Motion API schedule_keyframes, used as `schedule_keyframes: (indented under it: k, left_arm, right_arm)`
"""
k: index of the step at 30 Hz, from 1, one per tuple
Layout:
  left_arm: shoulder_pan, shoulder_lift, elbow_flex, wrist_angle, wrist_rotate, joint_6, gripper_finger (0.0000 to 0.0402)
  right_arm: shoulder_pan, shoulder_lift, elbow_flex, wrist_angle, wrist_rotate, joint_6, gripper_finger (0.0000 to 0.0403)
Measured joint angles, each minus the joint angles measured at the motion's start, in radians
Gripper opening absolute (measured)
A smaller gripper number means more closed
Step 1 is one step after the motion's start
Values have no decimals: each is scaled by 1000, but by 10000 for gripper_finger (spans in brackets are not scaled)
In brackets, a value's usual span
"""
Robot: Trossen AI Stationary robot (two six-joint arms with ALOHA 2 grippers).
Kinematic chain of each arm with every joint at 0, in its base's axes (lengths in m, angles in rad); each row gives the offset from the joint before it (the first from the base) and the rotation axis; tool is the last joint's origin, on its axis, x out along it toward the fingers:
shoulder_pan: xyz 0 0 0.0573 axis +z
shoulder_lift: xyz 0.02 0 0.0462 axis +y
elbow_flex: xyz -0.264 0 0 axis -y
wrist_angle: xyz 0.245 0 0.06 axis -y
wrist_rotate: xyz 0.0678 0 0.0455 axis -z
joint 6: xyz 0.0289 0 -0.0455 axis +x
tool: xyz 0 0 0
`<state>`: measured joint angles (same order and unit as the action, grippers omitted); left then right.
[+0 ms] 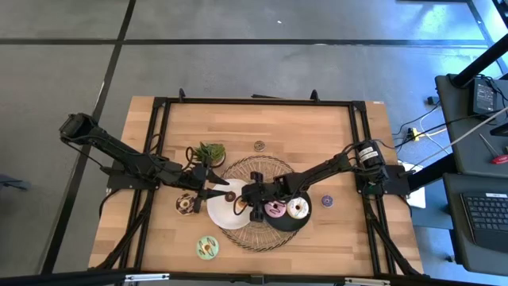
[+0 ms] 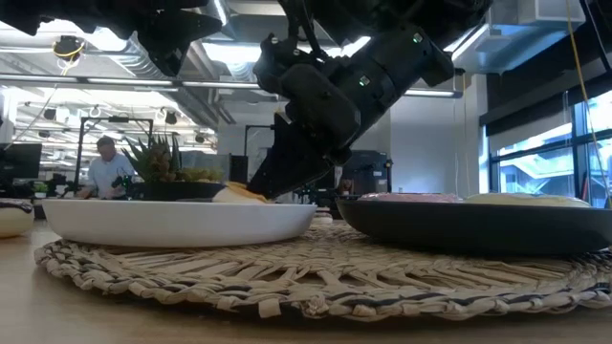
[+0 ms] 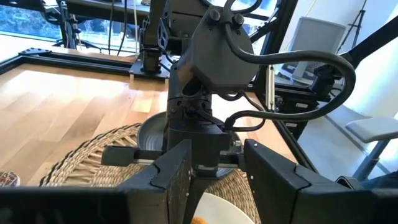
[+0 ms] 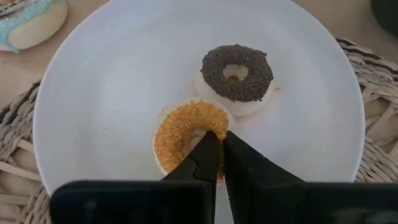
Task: Pick & Place donuts
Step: Put the small yellow donut on the white plate
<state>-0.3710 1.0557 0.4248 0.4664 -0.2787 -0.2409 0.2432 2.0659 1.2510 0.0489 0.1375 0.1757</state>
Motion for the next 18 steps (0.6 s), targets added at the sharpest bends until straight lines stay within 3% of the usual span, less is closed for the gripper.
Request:
schedule_keyframes:
  k: [11, 18]
  left_arm:
    - [0, 0, 0, 0, 0, 0, 144]
    - [0, 0, 0, -1, 0, 0, 143]
  right_arm:
    - [-1, -6, 0, -12, 0, -1, 117]
    - [-1, -40, 8, -37, 2, -4, 144]
